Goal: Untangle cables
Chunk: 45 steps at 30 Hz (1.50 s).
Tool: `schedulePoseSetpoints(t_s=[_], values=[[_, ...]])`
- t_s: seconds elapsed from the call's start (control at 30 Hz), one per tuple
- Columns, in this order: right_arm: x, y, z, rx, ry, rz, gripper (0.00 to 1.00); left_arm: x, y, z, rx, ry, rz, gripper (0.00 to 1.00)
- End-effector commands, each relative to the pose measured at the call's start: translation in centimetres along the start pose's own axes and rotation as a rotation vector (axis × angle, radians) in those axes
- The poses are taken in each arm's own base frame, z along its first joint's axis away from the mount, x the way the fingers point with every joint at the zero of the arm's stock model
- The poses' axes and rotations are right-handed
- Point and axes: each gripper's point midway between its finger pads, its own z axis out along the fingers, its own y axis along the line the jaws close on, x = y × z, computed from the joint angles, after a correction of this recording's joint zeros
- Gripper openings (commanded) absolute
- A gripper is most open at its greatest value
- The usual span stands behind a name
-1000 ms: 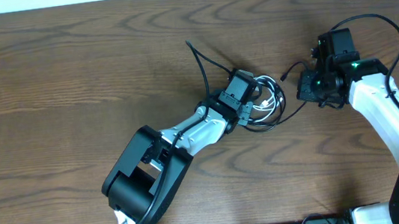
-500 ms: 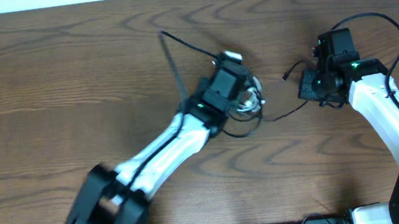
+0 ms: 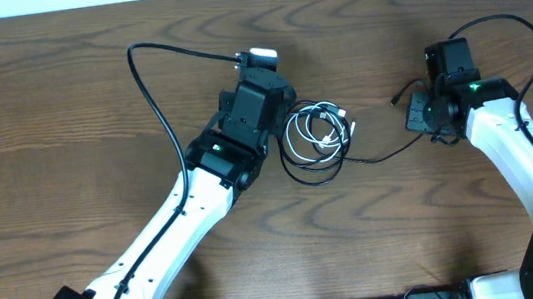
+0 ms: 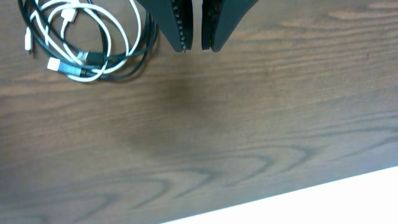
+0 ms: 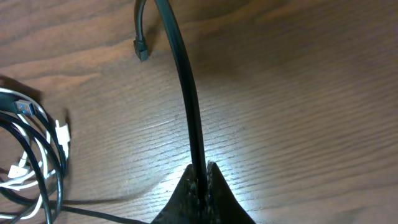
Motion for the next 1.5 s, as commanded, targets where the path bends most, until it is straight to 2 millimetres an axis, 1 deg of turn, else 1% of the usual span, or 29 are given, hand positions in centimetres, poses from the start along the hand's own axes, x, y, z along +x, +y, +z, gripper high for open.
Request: schedulePoseSetpoints(t_s=[0.0, 0.03, 0.07, 0.1, 0.13, 0.2, 0.23, 0.27, 0.33, 0.4, 0.47, 0.6, 0.7, 0.77, 0.8, 0.87, 0.93, 1.1, 1.47], values=[[0.1, 0.8, -0.6, -0.045, -0.002, -0.002, 0.52, 0.4, 0.0, 0.0, 0.008, 0.016, 0.011, 0.17], [0.2, 1.4, -0.7, -0.074, 0.008, -0.012, 0.57, 0.5, -0.1, 0.0, 0.012, 0.022, 0.009, 0.24], [0.3, 2.0, -0.7, -0.104, 0.012, -0.038, 0.63, 0.6, -0.1, 0.1, 0.012, 0.024, 0.007, 0.29], [0.4, 3.0, -0.8, -0.148, 0.014, -0.084, 0.79, 0.6, -0.1, 0.2, 0.012, 0.026, 0.007, 0.3], [0.5, 3.8, -0.9, -0.174, 0.008, -0.128, 0.84, 0.7, -0.1, 0.2, 0.012, 0.027, 0.008, 0.34], [0.8, 4.7, -1.1, -0.187, 0.0, -0.209, 0.77, 0.7, -0.1, 0.3, 0.011, 0.029, 0.008, 0.42], [1.0, 5.2, -1.1, -0.192, 0.001, -0.239, 0.76, 0.7, -0.1, 0.3, 0.011, 0.029, 0.008, 0.47], [1.4, 5.6, -1.2, -0.197, 0.007, -0.254, 0.76, 0.7, -0.1, 0.3, 0.01, 0.029, 0.008, 0.49], [2.3, 6.5, -1.3, -0.204, 0.026, -0.271, 0.73, 0.7, -0.1, 0.3, 0.008, 0.029, 0.008, 0.5], [3.3, 7.2, -1.3, -0.204, 0.055, -0.232, 0.72, 0.7, -0.1, 0.3, 0.008, 0.029, 0.008, 0.51], [4.3, 7.9, -1.2, -0.194, 0.08, -0.194, 0.68, 0.7, -0.1, 0.3, 0.008, 0.029, 0.008, 0.51], [5.3, 8.7, -0.9, -0.138, 0.08, -0.123, 0.66, 0.7, 0.3, 0.4, 0.0, 0.03, -0.001, 0.51], [6.1, 9.4, -0.4, -0.109, 0.085, -0.093, 0.6, 0.8, 1.3, 0.6, -0.02, 0.04, -0.037, 0.51], [6.9, 10.0, 0.0, -0.106, 0.101, -0.097, 0.52, 1.1, 2.1, 0.7, -0.036, 0.053, -0.068, 0.52], [7.2, 10.2, 0.3, -0.104, 0.108, -0.103, 0.5, 1.3, 2.4, 0.8, -0.043, 0.061, -0.08, 0.52], [7.7, 10.8, 1.0, -0.1, 0.12, -0.122, 0.5, 1.7, 3.0, 0.9, -0.055, 0.079, -0.096, 0.56], [8.1, 11.2, 1.8, -0.093, 0.128, -0.137, 0.52, 2.1, 3.1, 0.9, -0.061, 0.096, -0.09, 0.58], [8.5, 11.4, 3.6, -0.054, 0.126, -0.131, 0.51, 2.7, 3.2, 0.8, -0.064, 0.12, -0.081, 0.59], [8.6, 12.0, 5.3, -0.056, 0.125, -0.13, 0.52, 2.8, 3.1, 0.8, -0.062, 0.126, -0.08, 0.59]])
